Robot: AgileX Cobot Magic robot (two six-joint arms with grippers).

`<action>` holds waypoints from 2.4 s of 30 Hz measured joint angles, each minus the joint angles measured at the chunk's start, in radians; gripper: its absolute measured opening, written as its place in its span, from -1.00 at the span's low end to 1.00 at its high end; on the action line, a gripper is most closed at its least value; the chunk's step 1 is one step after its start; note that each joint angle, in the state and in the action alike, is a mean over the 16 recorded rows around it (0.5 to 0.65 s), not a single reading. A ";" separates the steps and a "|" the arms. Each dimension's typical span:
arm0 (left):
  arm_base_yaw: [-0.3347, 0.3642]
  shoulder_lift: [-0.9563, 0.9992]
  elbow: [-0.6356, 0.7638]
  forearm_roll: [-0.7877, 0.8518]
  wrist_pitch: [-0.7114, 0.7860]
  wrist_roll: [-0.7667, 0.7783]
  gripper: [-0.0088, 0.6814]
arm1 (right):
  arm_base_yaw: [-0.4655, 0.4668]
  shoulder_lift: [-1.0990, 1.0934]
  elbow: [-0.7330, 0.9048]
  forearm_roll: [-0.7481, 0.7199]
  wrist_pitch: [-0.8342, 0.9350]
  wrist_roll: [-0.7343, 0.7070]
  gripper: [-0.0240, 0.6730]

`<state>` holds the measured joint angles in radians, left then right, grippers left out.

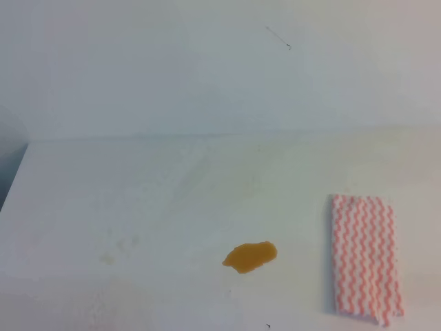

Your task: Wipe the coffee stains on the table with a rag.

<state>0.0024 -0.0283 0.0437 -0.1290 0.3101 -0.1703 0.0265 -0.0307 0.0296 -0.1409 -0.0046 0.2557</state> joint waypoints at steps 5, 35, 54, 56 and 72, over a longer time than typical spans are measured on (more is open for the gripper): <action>0.000 0.000 0.000 0.000 0.000 0.000 -0.97 | 0.000 0.000 -0.002 0.000 0.011 -0.006 -0.94; 0.000 0.000 0.000 0.000 0.000 0.000 -0.97 | 0.000 0.005 -0.055 0.291 -0.719 -0.192 -0.94; 0.000 0.000 0.000 0.000 0.000 0.000 -0.97 | 0.000 0.266 -0.635 0.574 -0.354 -0.660 -0.94; 0.000 0.000 0.000 0.000 0.000 0.000 -0.97 | 0.000 0.346 -0.708 0.591 -0.253 -0.676 -0.94; 0.000 0.000 0.000 0.000 0.000 0.000 -0.97 | 0.000 1.030 -1.164 0.645 0.573 -0.798 -0.94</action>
<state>0.0024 -0.0283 0.0437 -0.1290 0.3101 -0.1703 0.0265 0.9991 -1.1348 0.5038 0.5679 -0.5427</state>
